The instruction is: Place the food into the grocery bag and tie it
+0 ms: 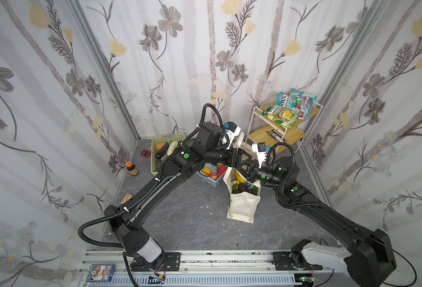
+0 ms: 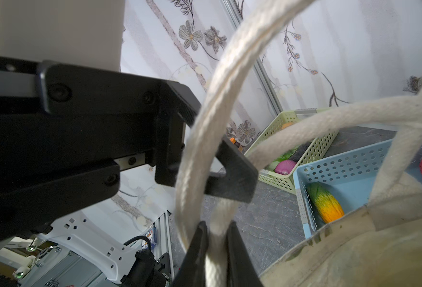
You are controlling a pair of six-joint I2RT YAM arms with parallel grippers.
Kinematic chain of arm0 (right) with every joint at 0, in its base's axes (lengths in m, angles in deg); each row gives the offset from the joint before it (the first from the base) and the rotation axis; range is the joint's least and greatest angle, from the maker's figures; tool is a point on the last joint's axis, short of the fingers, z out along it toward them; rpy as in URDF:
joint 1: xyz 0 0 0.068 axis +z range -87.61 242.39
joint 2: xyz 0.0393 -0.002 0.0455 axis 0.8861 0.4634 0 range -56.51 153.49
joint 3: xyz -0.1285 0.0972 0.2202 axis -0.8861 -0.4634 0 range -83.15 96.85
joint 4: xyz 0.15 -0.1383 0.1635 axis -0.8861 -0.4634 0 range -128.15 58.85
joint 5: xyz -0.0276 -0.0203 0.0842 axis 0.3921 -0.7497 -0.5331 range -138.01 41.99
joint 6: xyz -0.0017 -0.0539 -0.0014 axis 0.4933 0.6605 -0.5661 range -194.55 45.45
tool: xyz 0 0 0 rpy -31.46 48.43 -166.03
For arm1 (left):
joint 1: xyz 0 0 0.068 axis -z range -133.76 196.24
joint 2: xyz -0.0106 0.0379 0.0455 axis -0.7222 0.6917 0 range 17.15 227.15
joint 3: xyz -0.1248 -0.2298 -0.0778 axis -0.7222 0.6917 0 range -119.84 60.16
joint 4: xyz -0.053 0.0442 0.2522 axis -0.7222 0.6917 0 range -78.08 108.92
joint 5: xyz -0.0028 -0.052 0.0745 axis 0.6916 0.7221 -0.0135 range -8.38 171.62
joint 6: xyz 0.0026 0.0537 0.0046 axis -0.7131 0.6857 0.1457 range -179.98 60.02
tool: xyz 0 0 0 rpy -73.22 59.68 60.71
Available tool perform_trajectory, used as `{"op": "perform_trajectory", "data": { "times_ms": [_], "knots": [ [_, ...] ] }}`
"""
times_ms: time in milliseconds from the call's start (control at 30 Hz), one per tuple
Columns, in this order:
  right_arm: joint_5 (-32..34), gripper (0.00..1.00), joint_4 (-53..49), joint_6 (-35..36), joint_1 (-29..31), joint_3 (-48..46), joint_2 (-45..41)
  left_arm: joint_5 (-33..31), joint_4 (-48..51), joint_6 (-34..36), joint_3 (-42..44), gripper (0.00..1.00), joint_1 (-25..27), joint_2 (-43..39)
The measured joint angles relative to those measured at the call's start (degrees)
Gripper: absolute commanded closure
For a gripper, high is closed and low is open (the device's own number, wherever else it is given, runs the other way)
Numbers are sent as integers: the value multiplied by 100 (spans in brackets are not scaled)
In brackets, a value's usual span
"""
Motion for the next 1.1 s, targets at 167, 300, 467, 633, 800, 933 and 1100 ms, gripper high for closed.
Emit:
{"op": "perform_trajectory", "data": {
  "times_ms": [167,300,467,633,800,933,1100],
  "knots": [
    [-57,84,-20,4,11,22,7,-702,282,33,-127,25,0,4],
    [-59,85,-22,48,17,28,2,-1091,544,105,-420,25,-7,144],
    [-101,85,-35,72,66,76,4,-1198,901,247,-754,21,109,389],
    [7,85,-133,181,79,92,-17,-1154,1353,555,-1537,22,227,640],
    [15,85,-258,282,74,90,-120,-1714,1965,597,-1978,22,273,835],
    [28,85,-260,334,85,90,-146,-2037,2492,459,-2402,23,264,1141],
    [28,85,-260,350,101,83,-140,-2142,2693,337,-2465,21,289,1193]
  ]
}}
